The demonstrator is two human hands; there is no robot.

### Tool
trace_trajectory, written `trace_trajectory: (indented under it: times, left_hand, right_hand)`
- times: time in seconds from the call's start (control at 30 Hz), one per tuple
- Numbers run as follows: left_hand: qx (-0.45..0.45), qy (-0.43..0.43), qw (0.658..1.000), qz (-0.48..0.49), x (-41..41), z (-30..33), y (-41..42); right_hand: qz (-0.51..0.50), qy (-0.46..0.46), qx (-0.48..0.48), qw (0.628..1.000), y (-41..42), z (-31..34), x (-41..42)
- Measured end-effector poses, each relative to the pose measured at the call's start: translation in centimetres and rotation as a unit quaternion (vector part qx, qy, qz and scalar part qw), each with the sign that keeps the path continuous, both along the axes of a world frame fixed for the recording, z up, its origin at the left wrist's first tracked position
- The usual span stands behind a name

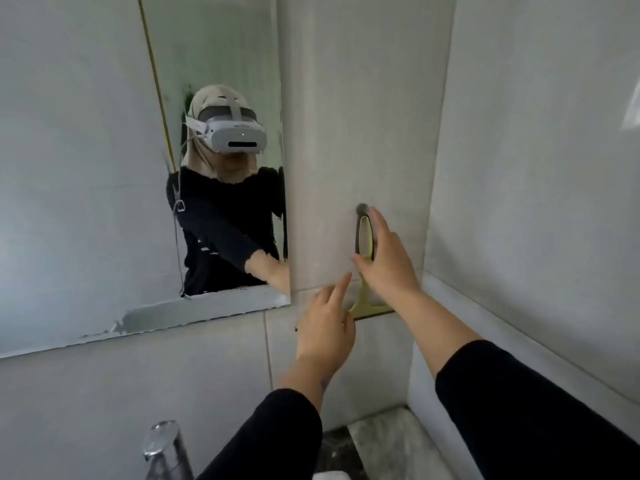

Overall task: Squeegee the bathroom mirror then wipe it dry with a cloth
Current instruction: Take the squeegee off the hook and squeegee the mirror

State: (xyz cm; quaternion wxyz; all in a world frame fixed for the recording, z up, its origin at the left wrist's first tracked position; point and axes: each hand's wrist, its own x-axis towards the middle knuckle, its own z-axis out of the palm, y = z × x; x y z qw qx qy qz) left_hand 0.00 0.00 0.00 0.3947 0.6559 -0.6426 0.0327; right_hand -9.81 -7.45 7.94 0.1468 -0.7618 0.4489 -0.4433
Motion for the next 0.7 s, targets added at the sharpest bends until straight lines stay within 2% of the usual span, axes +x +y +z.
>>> trace_trajectory:
  times: [0.2, 0.33, 0.47, 0.7]
  left_hand:
    - [0.013, 0.004, 1.000, 0.017, 0.0, -2.0, -1.5]
    - [-0.017, -0.007, 0.999, 0.044, -0.2, -2.2, -1.0]
    - [-0.041, -0.023, 0.996, 0.080, -1.3, -0.6, 0.8]
    - [-0.114, -0.023, 0.982, 0.146, -1.5, 2.9, 6.1]
  right_hand:
    - [-0.010, -0.054, -0.023, 0.998, -1.4, -0.4, 1.0]
    - [-0.018, -0.068, -0.041, 0.997, -0.9, 0.5, 0.7]
    - [-0.023, -0.092, 0.003, 0.995, 1.2, 2.9, 0.0]
    - [0.016, -0.208, 0.095, 0.973, 6.7, 6.0, -0.1]
